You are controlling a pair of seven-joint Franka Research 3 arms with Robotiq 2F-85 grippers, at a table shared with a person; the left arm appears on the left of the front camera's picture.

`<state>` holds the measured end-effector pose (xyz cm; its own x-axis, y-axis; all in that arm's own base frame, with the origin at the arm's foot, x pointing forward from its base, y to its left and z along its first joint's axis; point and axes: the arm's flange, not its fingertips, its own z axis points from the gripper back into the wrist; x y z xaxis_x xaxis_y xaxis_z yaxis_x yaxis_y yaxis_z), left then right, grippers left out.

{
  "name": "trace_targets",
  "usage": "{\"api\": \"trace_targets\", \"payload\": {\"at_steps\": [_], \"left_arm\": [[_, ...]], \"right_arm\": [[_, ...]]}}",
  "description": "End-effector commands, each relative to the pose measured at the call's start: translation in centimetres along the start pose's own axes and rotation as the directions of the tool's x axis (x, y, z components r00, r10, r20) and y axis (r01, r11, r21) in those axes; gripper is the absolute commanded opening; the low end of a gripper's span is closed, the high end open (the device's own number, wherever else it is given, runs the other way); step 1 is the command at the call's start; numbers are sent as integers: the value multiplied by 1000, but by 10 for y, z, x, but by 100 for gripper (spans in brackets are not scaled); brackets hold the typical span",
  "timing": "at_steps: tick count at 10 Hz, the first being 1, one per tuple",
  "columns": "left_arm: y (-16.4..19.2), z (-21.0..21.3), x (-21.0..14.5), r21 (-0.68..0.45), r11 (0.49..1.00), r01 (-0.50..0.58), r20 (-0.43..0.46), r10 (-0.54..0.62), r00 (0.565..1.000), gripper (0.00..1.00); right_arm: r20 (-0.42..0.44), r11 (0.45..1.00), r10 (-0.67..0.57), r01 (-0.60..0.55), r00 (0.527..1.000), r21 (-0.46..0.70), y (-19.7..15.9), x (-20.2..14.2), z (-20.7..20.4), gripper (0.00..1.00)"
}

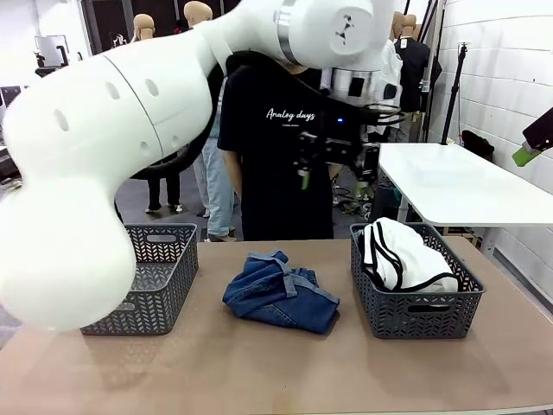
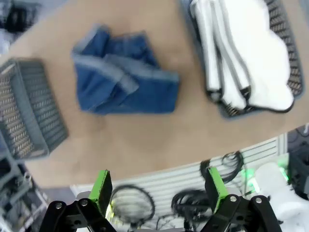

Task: Sort the tops and bottoms.
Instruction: Lift clothes from the center of the table with your right hand.

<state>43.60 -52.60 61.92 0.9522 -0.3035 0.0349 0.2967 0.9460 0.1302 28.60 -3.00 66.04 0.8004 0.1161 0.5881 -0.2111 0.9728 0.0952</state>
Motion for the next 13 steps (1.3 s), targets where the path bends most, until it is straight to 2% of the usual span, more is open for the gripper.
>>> {"api": "trace_targets", "payload": {"at_steps": [1, 3, 4, 5, 9, 11, 13], "left_arm": [[60, -64, -84, 48, 995, -88, -179, 96, 979, 100], [71, -67, -101, 59, 988, -141, -236, 151, 960, 100], [69, -66, -102, 78, 981, -179, -228, 192, 955, 100], [32, -11, -21, 107, 989, -100, -223, 122, 967, 100], [32, -11, -21, 107, 989, -100, -223, 122, 967, 100], [39, -32, -34, 77, 991, -105, -283, 123, 951, 100], [90, -47, -89, 78, 976, -205, -301, 219, 928, 100]], "right_arm": [[3, 1000, -2, 2, 1000, -5, 0, 0, -2, 100], [3, 1000, -2, 2, 1000, -5, 0, 0, -2, 100], [3, 1000, -2, 2, 1000, -5, 0, 0, -2, 100], [3, 1000, -2, 2, 1000, -5, 0, 0, -2, 100], [3, 1000, -2, 2, 1000, -5, 0, 0, -2, 100], [3, 1000, -2, 2, 1000, -5, 0, 0, -2, 100], [3, 1000, -2, 2, 1000, -5, 0, 0, -2, 100]]}}
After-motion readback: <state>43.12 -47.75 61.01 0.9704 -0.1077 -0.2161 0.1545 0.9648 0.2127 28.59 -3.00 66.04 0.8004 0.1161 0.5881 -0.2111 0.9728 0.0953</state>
